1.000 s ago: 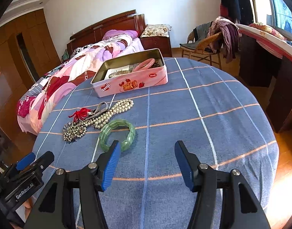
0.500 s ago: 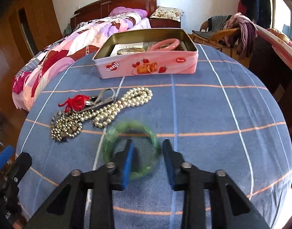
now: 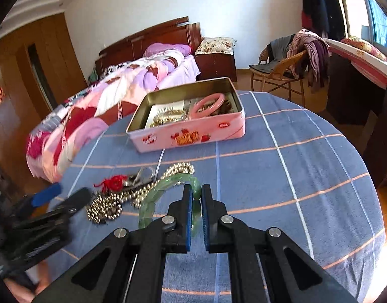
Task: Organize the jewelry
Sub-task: 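Grasp the green jade bangle with the right gripper while left grasps the red-tasseled chain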
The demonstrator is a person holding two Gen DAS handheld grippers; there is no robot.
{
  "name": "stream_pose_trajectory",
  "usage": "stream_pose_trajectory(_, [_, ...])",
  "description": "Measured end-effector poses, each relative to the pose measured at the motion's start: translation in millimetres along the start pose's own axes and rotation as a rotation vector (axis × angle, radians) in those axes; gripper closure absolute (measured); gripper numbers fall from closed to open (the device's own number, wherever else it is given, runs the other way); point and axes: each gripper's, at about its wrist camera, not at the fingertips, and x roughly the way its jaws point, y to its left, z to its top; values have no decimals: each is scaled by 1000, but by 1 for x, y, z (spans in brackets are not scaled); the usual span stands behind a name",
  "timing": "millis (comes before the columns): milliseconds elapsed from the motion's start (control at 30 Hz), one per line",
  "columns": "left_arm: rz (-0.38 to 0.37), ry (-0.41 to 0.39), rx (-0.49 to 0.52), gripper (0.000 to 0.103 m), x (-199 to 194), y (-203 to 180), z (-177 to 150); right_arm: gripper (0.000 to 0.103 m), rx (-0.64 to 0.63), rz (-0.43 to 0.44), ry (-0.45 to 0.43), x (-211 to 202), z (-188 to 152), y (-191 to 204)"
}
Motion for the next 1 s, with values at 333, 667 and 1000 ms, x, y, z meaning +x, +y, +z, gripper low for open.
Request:
stream_pose_trajectory(333, [-74,114,-11,83,41,-2,11,97,58,18,48,10,-1,-14])
stream_pose_trajectory(667, [-242,-11,-123,96,-13,12,-4,97,102,19,47,6,-7,-24])
stream_pose_trajectory(1000, [-336,-121,-164,96,-63,20,-3,97,133,19,-48,-38,-1,-26])
